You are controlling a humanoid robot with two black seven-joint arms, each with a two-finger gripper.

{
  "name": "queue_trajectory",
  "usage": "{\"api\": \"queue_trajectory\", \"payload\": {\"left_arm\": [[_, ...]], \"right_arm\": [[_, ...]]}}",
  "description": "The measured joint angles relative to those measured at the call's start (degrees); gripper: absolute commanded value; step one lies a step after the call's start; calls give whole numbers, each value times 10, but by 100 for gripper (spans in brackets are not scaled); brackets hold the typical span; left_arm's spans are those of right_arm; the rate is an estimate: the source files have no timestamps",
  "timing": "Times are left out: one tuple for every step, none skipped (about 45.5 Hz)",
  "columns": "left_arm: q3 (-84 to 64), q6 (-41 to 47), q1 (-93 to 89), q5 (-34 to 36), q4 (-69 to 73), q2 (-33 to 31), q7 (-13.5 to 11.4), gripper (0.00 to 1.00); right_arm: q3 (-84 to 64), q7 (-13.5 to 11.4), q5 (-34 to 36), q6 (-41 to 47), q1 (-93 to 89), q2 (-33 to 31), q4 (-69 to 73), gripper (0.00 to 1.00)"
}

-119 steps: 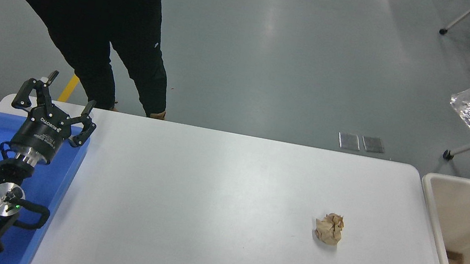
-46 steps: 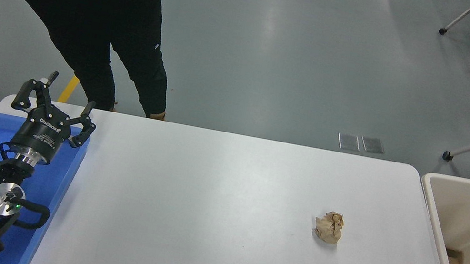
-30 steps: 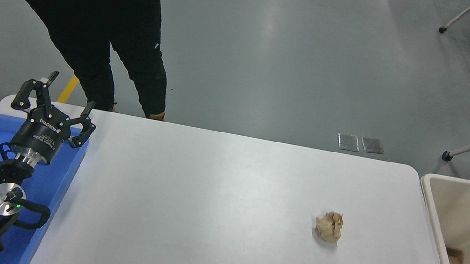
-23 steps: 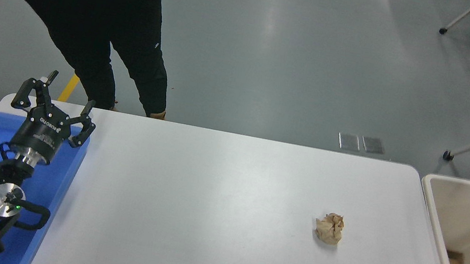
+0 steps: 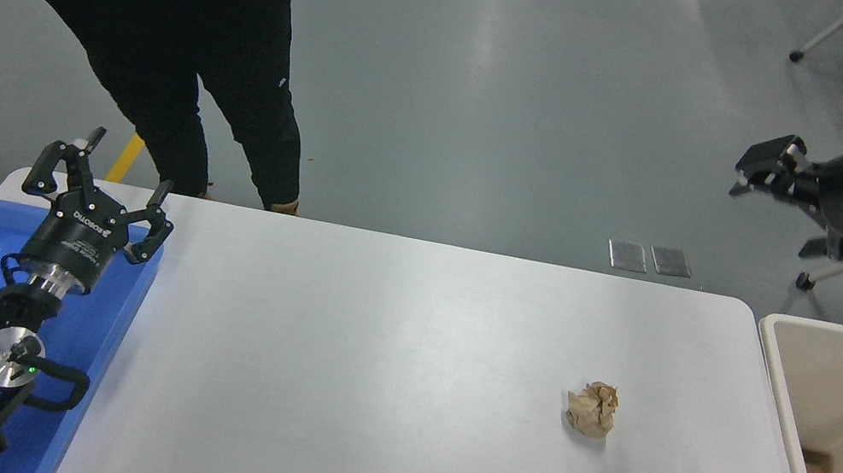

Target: Pick up foil plate and place in dustbin

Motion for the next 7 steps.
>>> {"api": "queue_trajectory", "payload": {"left_arm": [[0, 0, 0, 0, 0, 0, 0, 98], [0, 0, 0, 0, 0, 0, 0, 98], [0, 0, 0, 0, 0, 0, 0, 98], [0, 0, 0, 0, 0, 0, 0, 98], [0, 0, 0, 0, 0, 0, 0, 98], [0, 0, 0, 0, 0, 0, 0, 98], [0, 0, 0, 0, 0, 0, 0, 98]], "right_arm": [[-1, 0, -1, 12, 11, 0, 11, 100], [-1, 0, -1, 20, 18, 0, 19, 100], [-2, -1, -2, 32, 29, 0, 30, 100], [-2, 0, -2, 38, 35, -1, 36, 100], [-3, -1, -2, 44, 40, -2, 41, 100], [-3, -1, -3, 52, 46, -3, 48, 100], [-4, -1, -3, 61, 54, -4, 55, 100]]}}
